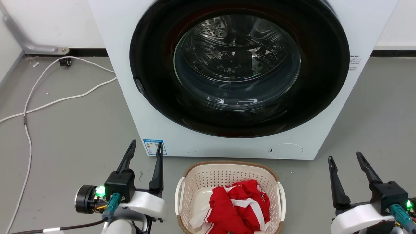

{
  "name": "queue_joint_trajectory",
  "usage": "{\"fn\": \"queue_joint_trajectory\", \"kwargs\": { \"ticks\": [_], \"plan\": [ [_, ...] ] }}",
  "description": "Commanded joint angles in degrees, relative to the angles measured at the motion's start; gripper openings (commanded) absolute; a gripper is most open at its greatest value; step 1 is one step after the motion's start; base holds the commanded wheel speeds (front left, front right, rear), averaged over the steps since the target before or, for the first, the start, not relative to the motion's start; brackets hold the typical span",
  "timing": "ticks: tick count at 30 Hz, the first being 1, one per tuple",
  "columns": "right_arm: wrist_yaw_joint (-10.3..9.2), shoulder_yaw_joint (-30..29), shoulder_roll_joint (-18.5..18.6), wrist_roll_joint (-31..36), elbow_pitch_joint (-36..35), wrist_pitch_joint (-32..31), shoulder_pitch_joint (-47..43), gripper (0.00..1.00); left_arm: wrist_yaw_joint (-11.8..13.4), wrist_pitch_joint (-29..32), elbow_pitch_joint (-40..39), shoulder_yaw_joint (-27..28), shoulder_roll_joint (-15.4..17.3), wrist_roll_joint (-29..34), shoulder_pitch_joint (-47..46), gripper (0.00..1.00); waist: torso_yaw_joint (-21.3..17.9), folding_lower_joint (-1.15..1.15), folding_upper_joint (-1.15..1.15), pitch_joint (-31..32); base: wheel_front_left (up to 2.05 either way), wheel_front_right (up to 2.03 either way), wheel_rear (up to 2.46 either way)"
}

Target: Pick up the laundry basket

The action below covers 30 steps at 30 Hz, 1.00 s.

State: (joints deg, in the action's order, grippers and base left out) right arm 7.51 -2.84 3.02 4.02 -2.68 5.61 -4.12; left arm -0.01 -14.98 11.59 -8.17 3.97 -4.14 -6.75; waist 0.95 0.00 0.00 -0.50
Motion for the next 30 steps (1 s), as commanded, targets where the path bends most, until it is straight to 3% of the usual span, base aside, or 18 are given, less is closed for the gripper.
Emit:
{"fn": "queue_joint_trajectory", "kwargs": {
  "ticks": [1, 19, 30],
  "plan": [
    [-0.04, -0.1, -0.3, 0.1, 0.1, 0.3, -0.3, 1.00, 0.0, -0.3, 0.1, 0.1, 0.3, -0.1, -0.5, 1.00, -0.1, 0.00, 0.00, 0.0, 0.00, 0.00, 0.00],
    [-0.04, -1.1, -0.2, -1.3, 3.2, -2.7, 5.1, 1.00, -1.2, 0.1, 4.8, -0.1, 0.5, -0.9, -8.5, 1.00, -0.4, 0.00, 0.00, -4.6, 0.00, 0.00, 0.00],
    [-0.04, 0.0, -0.2, -2.8, 17.8, -11.4, 19.7, 1.00, -4.7, 6.5, 18.7, 0.6, 2.7, -4.8, -23.3, 1.00, -2.1, 0.00, 0.00, -15.7, 0.00, 0.00, 0.00]
  ]
}}
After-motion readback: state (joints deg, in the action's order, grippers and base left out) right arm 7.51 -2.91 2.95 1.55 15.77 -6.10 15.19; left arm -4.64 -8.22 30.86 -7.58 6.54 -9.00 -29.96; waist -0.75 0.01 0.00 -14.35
